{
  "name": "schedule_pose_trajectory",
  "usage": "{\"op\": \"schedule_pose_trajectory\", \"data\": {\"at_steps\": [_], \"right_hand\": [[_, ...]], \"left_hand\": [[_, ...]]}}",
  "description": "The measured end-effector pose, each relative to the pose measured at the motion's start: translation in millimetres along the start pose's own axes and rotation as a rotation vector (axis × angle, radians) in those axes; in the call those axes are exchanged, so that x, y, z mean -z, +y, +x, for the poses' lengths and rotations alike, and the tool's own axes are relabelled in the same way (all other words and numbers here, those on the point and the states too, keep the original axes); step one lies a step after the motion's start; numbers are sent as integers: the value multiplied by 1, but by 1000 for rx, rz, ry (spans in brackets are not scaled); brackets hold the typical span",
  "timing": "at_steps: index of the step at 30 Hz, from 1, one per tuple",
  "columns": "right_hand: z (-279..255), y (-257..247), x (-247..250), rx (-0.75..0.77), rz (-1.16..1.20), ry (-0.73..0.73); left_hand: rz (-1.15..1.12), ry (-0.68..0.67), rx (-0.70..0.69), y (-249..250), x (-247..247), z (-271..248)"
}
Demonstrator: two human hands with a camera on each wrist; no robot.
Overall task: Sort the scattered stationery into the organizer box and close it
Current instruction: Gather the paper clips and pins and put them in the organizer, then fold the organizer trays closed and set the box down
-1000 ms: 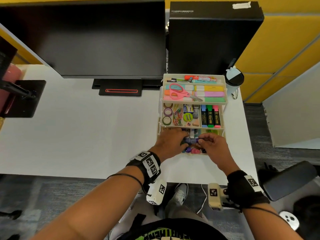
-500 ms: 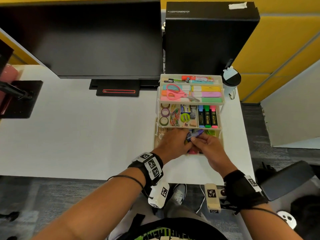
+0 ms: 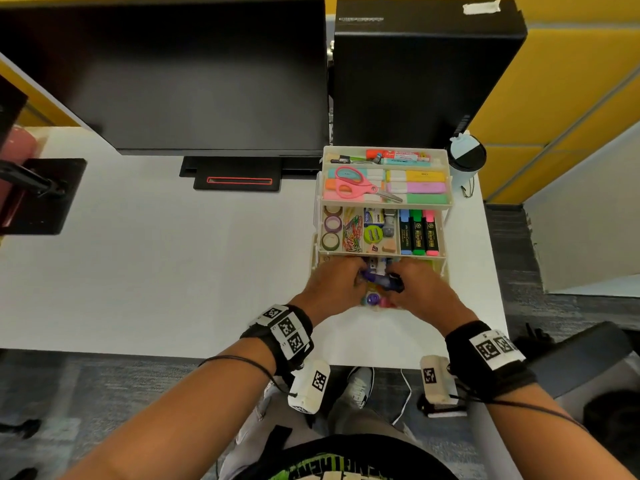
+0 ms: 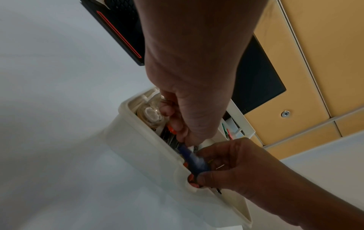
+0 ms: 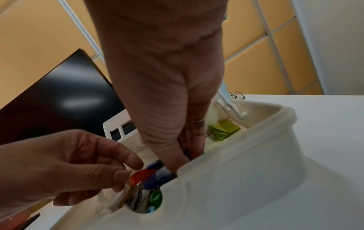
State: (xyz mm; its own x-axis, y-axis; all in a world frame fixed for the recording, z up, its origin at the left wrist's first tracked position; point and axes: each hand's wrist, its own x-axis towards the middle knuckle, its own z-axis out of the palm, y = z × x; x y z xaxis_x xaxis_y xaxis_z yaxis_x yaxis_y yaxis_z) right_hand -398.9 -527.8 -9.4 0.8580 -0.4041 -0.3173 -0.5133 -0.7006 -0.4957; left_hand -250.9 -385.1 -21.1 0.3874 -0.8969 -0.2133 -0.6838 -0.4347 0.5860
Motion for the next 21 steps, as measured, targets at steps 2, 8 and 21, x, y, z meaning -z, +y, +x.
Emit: {"op": "schedule_pose_trajectory", "data": {"at_steps": [2, 8, 21], "right_hand": [[5, -1, -4, -13, -69, -52], [5, -1, -13, -15, -33, 1], [-18, -17, 28, -136, 108, 148]], "left_hand": [[7, 5, 16, -5, 0, -2], [-101, -8, 24, -21, 12, -11], [-310, 497, 322, -57, 89, 49]]}}
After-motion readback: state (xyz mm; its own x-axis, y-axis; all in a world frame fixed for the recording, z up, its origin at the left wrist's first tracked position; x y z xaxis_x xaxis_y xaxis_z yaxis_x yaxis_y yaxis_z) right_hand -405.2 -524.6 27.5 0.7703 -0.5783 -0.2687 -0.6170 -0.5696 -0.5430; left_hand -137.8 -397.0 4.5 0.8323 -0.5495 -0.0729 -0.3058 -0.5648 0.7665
